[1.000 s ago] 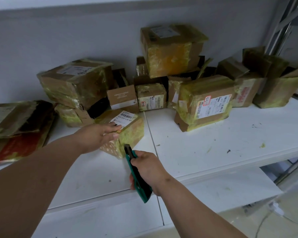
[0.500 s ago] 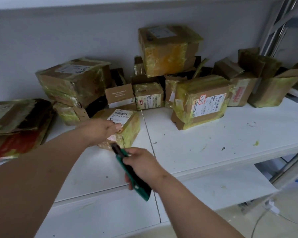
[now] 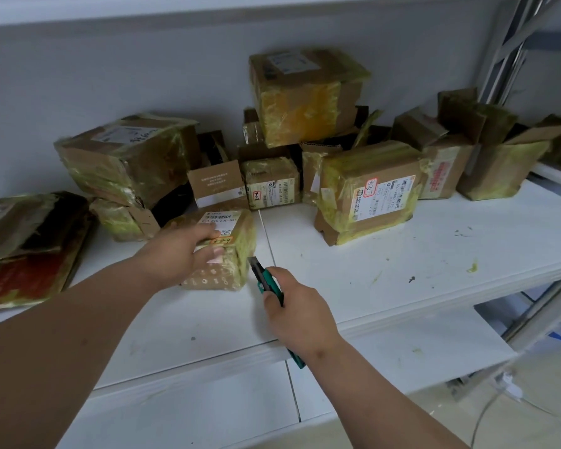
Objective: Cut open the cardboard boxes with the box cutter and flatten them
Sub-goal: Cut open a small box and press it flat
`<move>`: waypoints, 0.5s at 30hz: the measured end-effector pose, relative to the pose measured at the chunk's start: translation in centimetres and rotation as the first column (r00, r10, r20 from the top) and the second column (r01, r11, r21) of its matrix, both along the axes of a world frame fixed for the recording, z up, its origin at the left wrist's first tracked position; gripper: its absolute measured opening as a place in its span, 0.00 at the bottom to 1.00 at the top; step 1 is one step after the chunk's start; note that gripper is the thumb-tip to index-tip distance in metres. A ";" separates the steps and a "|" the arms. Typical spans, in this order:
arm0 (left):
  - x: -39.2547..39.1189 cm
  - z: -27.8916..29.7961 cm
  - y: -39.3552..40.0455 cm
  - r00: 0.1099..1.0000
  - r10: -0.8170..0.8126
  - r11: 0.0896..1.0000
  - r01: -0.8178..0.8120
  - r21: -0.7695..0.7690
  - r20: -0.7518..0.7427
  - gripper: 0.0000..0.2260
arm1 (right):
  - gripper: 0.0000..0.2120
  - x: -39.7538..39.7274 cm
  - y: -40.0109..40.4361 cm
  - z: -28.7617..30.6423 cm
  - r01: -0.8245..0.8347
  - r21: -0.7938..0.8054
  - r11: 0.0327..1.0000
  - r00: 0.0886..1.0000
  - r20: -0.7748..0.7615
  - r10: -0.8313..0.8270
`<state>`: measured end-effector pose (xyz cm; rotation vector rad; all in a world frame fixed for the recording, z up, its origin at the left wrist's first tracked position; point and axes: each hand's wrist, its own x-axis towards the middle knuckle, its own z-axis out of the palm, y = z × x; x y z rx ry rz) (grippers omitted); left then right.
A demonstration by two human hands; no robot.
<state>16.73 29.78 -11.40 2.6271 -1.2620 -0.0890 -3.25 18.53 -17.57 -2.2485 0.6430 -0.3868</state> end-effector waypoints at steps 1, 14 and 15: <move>-0.1 0.2 -0.4 1.000 0.014 1.000 -0.014 0.017 -0.004 0.20 | 0.19 0.0 -0.1 0.1 0.002 -0.023 1.000 1.000 0.016 -0.002; 0.6 1.4 -2.6 0.998 -0.059 0.993 0.059 0.099 -0.003 0.21 | 0.23 2.0 -1.4 -0.7 0.151 -0.398 0.905 0.964 0.262 -0.045; 0.6 1.4 -2.6 0.998 -0.056 0.994 0.056 0.096 -0.006 0.21 | 0.22 2.3 -1.5 -0.9 0.180 -0.419 0.890 0.959 0.276 -0.064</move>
